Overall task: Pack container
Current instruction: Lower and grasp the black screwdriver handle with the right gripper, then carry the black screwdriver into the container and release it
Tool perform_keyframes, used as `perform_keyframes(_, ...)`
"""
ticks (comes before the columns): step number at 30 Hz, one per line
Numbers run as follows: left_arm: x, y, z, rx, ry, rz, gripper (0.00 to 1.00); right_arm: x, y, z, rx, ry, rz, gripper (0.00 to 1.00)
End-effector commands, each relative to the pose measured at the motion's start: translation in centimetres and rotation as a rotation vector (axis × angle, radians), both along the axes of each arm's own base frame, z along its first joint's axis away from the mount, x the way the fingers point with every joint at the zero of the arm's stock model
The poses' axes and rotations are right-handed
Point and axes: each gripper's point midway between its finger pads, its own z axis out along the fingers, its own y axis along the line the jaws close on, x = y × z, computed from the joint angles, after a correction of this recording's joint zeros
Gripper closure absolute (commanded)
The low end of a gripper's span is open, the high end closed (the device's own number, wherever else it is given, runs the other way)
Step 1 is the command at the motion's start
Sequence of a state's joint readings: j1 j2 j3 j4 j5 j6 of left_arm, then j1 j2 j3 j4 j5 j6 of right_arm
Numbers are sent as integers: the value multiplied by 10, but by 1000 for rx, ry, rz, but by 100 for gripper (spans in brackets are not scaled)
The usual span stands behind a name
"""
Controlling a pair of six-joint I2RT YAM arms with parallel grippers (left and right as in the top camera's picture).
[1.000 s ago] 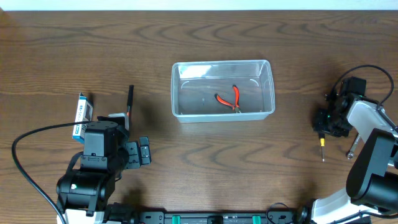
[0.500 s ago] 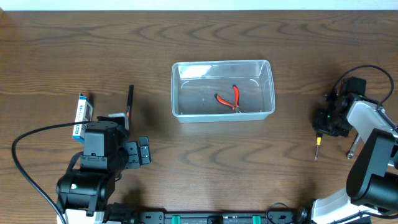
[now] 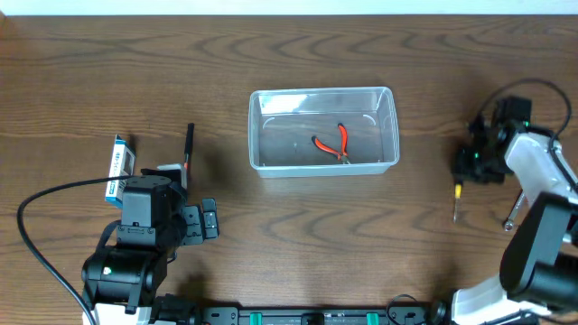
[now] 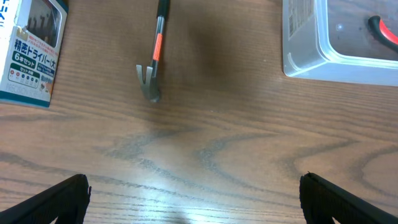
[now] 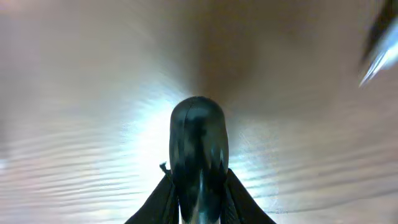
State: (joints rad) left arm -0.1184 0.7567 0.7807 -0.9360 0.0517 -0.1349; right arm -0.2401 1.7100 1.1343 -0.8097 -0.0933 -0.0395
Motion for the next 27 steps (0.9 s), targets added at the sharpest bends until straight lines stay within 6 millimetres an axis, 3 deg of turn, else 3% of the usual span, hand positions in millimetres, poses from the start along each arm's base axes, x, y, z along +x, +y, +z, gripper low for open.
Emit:
perform_keyframes(1, 2, 3, 4, 4, -11, 19, 2, 37, 30, 78, -38, -215, 183, 99)
perform_keyframes(5, 2, 3, 4, 4, -11, 19, 2, 49, 88, 129, -47, -319, 458, 99)
perform_keyframes(7, 2, 3, 4, 4, -11, 19, 2, 51, 130, 153, -24, -378, 629, 99)
perform_keyframes(10, 2, 3, 4, 4, -11, 19, 2, 48, 190, 176, 5, -469, 886, 99)
perform_keyframes(12, 2, 3, 4, 4, -11, 19, 2, 42, 224, 179, 1, -497, 1050, 99)
perform_keyframes(15, 2, 3, 4, 4, -11, 19, 2, 32, 258, 167, -18, -496, 1246, 96)
perform_keyframes(18, 2, 3, 4, 4, -11, 19, 2, 27, 281, 139, -22, -451, 1398, 91)
perform_keyframes(22, 2, 3, 4, 4, -11, 19, 2, 27, 297, 92, 2, -350, 1489, 91)
perform_keyframes(27, 2, 3, 4, 4, -11, 19, 2, 25, 303, 41, 76, -228, 1497, 90)
